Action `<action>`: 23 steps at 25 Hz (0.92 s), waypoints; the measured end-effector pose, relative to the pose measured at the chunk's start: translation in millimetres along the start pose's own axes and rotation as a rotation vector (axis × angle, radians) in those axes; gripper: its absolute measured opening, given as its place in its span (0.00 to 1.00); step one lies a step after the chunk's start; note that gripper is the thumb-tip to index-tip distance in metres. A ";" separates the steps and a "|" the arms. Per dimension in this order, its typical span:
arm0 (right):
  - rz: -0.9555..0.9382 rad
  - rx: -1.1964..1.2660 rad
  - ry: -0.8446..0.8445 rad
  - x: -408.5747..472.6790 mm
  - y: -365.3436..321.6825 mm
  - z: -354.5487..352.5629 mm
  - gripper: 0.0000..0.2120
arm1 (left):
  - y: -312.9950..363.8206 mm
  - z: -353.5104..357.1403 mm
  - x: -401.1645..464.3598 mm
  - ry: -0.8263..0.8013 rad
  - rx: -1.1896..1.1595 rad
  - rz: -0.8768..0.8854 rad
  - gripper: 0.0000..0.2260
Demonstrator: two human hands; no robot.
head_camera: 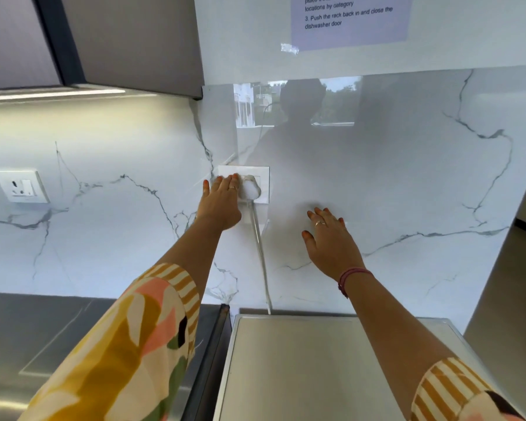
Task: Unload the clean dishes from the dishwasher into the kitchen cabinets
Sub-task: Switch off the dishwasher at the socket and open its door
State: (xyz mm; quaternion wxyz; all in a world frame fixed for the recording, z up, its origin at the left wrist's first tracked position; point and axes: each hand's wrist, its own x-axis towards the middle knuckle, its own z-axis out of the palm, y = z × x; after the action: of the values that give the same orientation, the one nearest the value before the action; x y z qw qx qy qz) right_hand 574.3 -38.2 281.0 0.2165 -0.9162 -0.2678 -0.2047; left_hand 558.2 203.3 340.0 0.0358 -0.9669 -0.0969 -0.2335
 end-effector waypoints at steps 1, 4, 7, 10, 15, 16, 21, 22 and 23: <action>0.016 0.020 -0.010 -6.8 1.6 -1.2 0.24 | 2.7 -1.9 -4.3 -0.015 -0.033 -0.006 0.34; 0.042 0.070 -0.033 -31.2 5.8 -5.5 0.24 | 17.2 1.9 -34.2 -0.026 -0.119 -0.015 0.34; 0.028 0.082 -0.043 -54.9 4.6 -13.0 0.24 | 34.2 1.9 -72.4 -0.038 -0.176 -0.026 0.34; 0.006 0.079 -0.034 -83.6 0.1 -18.4 0.24 | 48.1 -2.2 -118.4 -0.023 -0.264 -0.044 0.34; 0.048 0.147 -0.079 -179.0 -7.9 -31.0 0.24 | 77.2 -2.6 -225.4 -0.084 -0.396 -0.019 0.33; 0.062 0.183 -0.082 -201.8 -9.5 -32.9 0.24 | 83.4 -3.2 -248.4 -0.101 -0.424 -0.012 0.33; 0.261 0.512 0.023 -316.4 -31.6 -37.7 0.22 | 113.5 -10.0 -367.1 -0.155 -0.670 -0.117 0.33; 0.338 0.612 0.054 -341.4 -37.4 -38.4 0.21 | 121.5 -12.9 -392.3 -0.148 -0.734 -0.142 0.33; 0.426 0.720 0.084 -365.3 -42.8 -38.7 0.20 | 129.7 -15.6 -416.5 -0.135 -0.801 -0.165 0.32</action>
State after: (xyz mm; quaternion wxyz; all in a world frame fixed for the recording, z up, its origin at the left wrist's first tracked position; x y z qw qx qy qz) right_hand 257.2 -172.1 145.8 0.5711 -0.8078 -0.1175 -0.0859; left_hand 214.5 3.5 159.9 -0.3687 -0.9064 -0.0777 -0.1908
